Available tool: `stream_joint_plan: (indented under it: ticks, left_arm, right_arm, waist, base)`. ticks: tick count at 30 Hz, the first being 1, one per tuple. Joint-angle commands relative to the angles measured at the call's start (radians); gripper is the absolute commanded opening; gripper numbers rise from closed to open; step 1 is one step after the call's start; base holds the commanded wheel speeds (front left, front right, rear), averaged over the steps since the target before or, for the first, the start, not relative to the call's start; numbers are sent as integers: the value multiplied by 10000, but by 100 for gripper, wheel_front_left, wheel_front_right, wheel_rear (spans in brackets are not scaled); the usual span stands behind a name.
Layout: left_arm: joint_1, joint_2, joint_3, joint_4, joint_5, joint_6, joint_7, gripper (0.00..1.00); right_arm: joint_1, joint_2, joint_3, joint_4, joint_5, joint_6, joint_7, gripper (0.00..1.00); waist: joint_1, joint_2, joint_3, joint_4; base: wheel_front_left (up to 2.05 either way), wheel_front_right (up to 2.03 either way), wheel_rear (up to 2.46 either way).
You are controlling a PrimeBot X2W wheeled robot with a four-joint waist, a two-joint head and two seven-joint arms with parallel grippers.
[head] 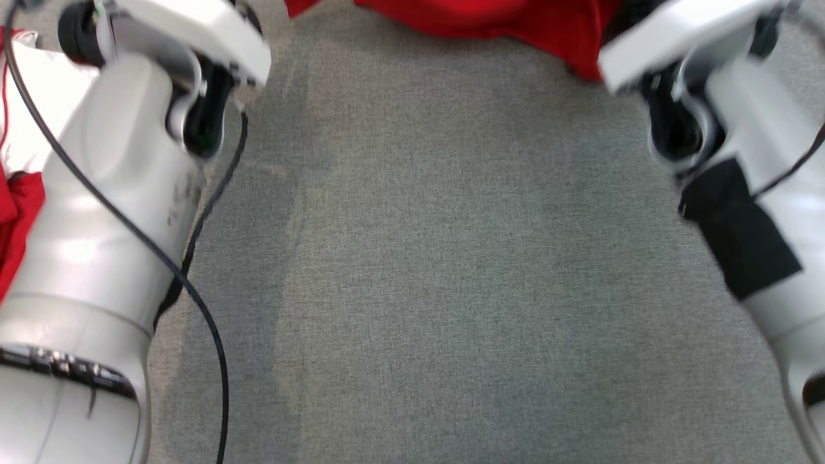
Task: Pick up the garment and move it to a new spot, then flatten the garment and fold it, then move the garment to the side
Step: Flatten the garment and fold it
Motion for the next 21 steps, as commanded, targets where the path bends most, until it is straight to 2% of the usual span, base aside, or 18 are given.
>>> stream_joint_plan:
  ticks: [1, 5, 14, 21]
  left_arm:
    - [318, 91, -33, -93, -7, -11, -64, 0]
    - [1690, 363, 405, -1094, 360, -12, -121, 0]
    - [6158, 493, 1401, -4226, 1668, 8, -120, 0]
    - [9494, 740, 1852, -6618, 2159, 672, -121, 0]
  right_arm:
    - [399, -114, 61, -121, 87, 0, -84, 0]
    - [2061, -405, 36, -930, 89, 1, -92, 0]
    - [6103, -682, -468, -3108, 107, 1, -92, 0]
    - [8405, -960, -457, -4221, 77, 1, -93, 0]
  waist:
    - [-1, 0, -157, -30]
    - [-1, 0, -475, -36]
    - [-1, 0, -1461, -218]
    - [-1, 0, -2202, -409]
  base:
    - [0, 0, 0]
    - [0, 0, 0]
    - [0, 0, 0]
    - [0, 0, 0]
